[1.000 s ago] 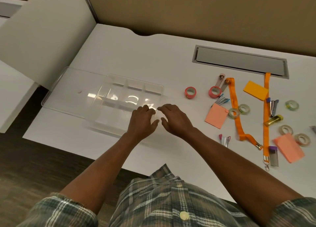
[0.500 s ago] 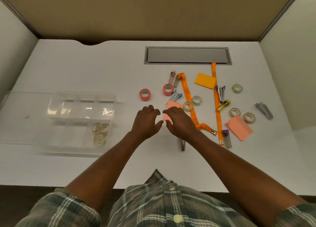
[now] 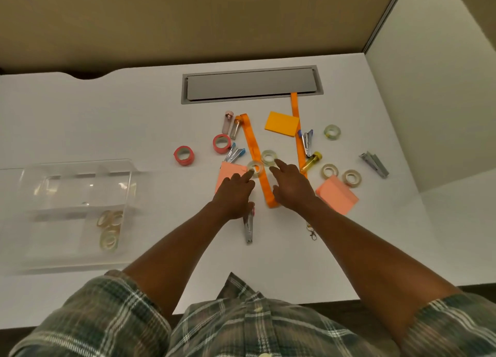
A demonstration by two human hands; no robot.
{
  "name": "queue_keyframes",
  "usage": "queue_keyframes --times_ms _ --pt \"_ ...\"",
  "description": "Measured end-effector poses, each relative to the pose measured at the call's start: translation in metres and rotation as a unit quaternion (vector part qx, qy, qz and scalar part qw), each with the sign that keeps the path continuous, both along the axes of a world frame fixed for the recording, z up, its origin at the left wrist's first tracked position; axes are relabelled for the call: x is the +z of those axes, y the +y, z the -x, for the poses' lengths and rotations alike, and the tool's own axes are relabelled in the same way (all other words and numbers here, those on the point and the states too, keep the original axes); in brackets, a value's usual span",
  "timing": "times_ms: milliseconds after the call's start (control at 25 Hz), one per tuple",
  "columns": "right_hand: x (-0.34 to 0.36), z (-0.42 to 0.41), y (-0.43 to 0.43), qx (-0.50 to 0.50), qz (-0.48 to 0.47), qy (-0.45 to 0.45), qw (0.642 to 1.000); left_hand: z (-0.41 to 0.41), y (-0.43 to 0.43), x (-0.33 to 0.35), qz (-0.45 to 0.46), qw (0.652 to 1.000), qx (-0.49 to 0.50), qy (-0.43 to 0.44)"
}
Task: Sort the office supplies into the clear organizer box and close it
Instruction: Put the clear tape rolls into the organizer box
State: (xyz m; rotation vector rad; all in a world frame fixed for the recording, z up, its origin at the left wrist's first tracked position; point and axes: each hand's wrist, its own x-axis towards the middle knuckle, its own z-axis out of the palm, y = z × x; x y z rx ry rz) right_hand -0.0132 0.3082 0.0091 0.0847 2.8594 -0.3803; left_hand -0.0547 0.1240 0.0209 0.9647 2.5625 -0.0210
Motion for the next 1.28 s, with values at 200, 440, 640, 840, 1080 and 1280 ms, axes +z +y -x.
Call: queue_keyframes --times_ms 200,440,640,840,1080,1280 --pt "-0.003 0.022 0.007 0.071 -0.022 -0.038 0.996 0.007 0.01 -0.006 0.035 0.999 0.003 -0.022" --pt "-0.001 0.021 0.003 0.07 -0.062 -0.022 0.995 -0.002 0.018 -0.006 -0.017 1.0 0.005 -0.012" --pt "-0.014 -0.002 0.001 0.051 -0.095 -0.007 0.994 -0.015 0.01 -0.015 -0.008 0.999 -0.025 0.025" --pt "-0.017 -0.01 -0.005 -0.032 -0.028 0.027 0.999 -0.02 -0.001 -0.022 -0.029 0.996 -0.058 0.062" --pt "0.014 -0.009 -0.04 -0.187 0.171 0.087 0.963 -0.017 -0.019 -0.009 -0.225 0.972 0.064 0.023" --pt "0.034 0.005 -0.095 -0.353 0.418 0.029 0.837 -0.012 -0.062 0.035 -0.429 0.797 0.365 -0.217"
